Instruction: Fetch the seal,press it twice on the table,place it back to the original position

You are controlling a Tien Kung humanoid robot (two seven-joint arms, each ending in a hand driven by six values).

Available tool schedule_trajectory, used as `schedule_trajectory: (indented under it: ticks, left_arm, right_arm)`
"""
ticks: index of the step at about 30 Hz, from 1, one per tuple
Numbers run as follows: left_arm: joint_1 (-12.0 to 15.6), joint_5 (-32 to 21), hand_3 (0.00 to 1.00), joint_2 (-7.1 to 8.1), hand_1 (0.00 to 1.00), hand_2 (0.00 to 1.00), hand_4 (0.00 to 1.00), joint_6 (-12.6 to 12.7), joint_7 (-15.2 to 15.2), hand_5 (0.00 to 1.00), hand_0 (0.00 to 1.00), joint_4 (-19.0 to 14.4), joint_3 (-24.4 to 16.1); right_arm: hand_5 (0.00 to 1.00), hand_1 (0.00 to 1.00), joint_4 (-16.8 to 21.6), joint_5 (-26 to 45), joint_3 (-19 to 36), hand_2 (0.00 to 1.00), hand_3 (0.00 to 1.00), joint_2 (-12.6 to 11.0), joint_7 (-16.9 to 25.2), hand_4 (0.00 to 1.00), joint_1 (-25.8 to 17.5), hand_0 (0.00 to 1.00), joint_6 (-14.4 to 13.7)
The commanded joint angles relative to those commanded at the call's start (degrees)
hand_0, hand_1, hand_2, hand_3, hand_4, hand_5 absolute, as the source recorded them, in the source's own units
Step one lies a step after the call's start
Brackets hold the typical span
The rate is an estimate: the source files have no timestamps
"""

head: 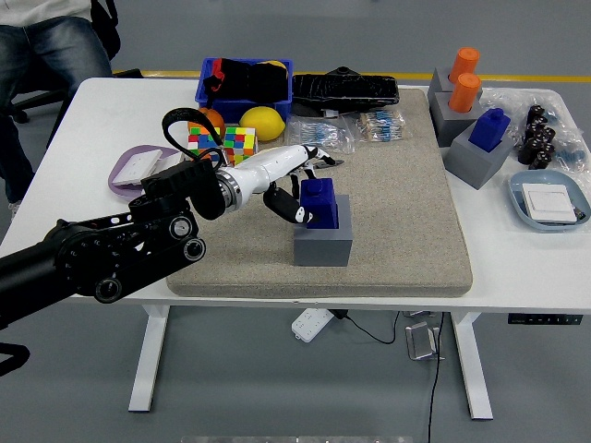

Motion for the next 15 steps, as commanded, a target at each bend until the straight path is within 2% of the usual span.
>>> schedule_trajectory:
  ticks: [15]
  left_arm:
    - [-0.8,-0.2,0.865,-1.14,0.381,0.332,0.663,0.6,-0.7,0.002,0.795,1.2,1.3]
  right_arm:
    - [0.552,0.754,0.0,-0.1,0.0,0.753,0.775,0.0,0.0,0.89,0.1,0.902,0.0]
